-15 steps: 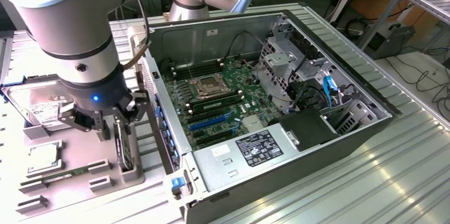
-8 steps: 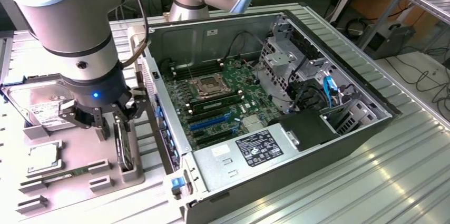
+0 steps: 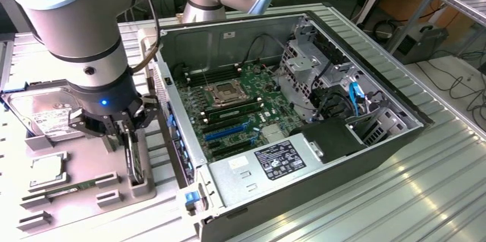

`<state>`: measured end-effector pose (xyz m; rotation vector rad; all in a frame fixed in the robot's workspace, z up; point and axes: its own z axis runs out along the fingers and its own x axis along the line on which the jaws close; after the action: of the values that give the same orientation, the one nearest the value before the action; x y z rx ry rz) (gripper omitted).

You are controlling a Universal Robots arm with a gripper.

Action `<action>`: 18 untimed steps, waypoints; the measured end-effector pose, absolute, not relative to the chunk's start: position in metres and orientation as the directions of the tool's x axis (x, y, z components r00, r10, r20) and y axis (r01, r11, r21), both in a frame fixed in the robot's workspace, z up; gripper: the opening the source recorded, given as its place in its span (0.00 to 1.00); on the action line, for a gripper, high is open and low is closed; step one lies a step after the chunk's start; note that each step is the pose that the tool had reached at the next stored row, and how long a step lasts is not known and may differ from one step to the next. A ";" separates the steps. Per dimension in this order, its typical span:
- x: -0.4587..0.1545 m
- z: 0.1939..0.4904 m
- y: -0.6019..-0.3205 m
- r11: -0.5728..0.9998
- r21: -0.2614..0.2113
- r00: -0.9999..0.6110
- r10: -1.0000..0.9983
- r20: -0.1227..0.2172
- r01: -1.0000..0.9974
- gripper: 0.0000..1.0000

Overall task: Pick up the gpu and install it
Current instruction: 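Pick up the gpu and move the gpu toward the slot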

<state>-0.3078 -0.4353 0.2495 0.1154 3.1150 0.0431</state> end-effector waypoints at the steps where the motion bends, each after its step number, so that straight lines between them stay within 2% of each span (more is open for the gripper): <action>1: -0.308 0.252 -0.435 0.997 0.028 -0.997 0.074 -0.023 0.074 0.26; 18: -0.308 0.262 -0.435 0.997 0.029 -0.997 0.074 -0.023 0.074 0.26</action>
<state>-0.3078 -0.4353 0.2615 0.1154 3.1150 0.0431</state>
